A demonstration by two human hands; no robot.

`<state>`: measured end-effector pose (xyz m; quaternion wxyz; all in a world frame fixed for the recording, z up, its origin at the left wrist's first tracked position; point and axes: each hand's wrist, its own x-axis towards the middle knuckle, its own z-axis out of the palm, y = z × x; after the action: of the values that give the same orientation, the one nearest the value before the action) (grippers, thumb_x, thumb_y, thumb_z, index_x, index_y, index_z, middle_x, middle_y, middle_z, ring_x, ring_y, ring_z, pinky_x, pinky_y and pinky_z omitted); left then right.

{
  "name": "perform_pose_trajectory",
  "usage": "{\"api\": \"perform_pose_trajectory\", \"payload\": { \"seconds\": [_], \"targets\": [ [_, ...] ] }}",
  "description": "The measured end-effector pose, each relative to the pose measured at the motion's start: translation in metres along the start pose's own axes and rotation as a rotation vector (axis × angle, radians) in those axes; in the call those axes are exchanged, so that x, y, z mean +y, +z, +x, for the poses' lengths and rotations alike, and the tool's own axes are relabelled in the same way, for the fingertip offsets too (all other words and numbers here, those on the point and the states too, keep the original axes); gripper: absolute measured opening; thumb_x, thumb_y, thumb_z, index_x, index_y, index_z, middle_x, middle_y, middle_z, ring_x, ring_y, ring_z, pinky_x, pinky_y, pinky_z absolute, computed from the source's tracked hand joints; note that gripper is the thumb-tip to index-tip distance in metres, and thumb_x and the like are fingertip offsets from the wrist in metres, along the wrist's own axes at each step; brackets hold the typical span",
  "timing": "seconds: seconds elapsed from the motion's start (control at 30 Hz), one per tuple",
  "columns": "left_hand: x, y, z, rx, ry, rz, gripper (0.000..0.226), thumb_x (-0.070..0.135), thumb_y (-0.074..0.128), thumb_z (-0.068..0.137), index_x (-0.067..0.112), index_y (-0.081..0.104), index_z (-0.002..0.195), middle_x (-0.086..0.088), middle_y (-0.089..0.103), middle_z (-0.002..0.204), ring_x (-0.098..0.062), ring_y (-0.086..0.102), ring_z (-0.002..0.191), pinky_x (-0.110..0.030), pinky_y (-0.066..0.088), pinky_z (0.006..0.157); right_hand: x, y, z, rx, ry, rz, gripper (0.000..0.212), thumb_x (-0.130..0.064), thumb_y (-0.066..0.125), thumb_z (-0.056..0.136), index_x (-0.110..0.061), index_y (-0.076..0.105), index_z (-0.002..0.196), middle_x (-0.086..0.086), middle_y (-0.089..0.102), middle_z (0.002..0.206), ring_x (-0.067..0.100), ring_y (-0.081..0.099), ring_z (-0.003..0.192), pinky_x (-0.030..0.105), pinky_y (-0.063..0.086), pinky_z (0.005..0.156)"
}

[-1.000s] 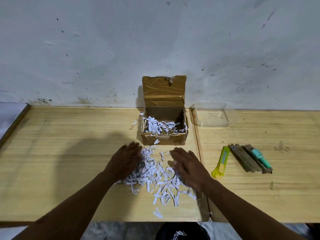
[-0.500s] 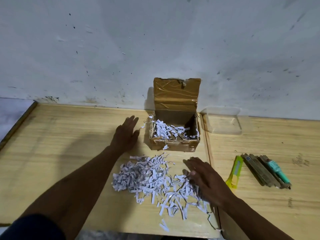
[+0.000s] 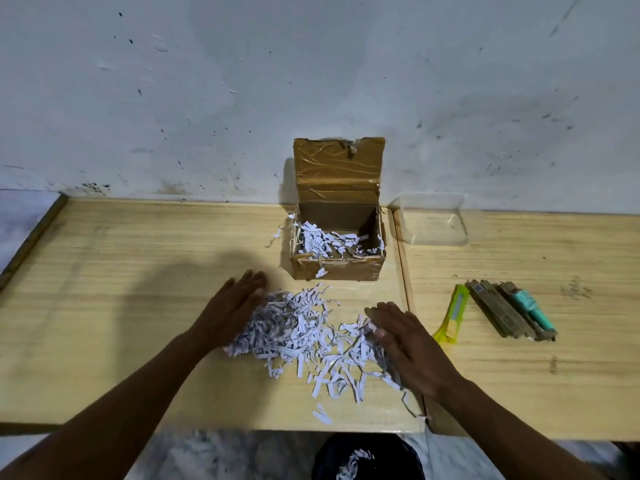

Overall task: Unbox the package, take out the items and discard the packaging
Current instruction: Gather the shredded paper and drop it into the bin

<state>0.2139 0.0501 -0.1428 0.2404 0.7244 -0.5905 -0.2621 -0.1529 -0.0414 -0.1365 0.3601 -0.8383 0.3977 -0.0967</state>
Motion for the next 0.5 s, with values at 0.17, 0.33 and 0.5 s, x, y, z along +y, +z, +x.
{"api": "perform_pose_trajectory", "payload": {
  "seconds": [0.17, 0.33, 0.5],
  "targets": [
    [0.022, 0.04, -0.039, 0.21, -0.015, -0.123, 0.08, 0.075, 0.02, 0.091, 0.02, 0.049, 0.141, 0.006, 0.044, 0.148, -0.012, 0.025, 0.147, -0.041, 0.013, 0.121, -0.015, 0.028, -0.015, 0.103, 0.023, -0.076, 0.057, -0.054, 0.023, 0.098, -0.031, 0.042, 0.147, -0.008, 0.031, 0.159, 0.002, 0.007, 0.15, 0.045, 0.004, 0.122],
    [0.07, 0.072, -0.028, 0.311, -0.106, -0.288, 0.084, 0.077, 0.022, 0.089, 0.016, 0.056, 0.136, -0.005, 0.059, 0.138, -0.013, 0.033, 0.144, -0.043, 0.017, 0.121, -0.039, 0.05, -0.001, 0.239, 0.04, 0.1, 0.045, -0.046, 0.031, 0.1, -0.033, 0.049, 0.139, -0.012, 0.044, 0.15, -0.002, 0.019, 0.146, 0.049, 0.003, 0.121],
    [0.075, 0.06, -0.038, 0.21, 0.061, -0.263, 0.093, 0.073, 0.058, 0.078, 0.026, 0.026, 0.152, -0.008, 0.053, 0.134, -0.029, 0.05, 0.125, -0.051, 0.04, 0.106, -0.031, 0.018, -0.015, 0.149, -0.017, 0.3, 0.056, -0.056, 0.051, 0.094, -0.044, 0.033, 0.145, -0.017, 0.042, 0.146, 0.009, 0.042, 0.135, 0.055, 0.034, 0.111]
  ]
}}
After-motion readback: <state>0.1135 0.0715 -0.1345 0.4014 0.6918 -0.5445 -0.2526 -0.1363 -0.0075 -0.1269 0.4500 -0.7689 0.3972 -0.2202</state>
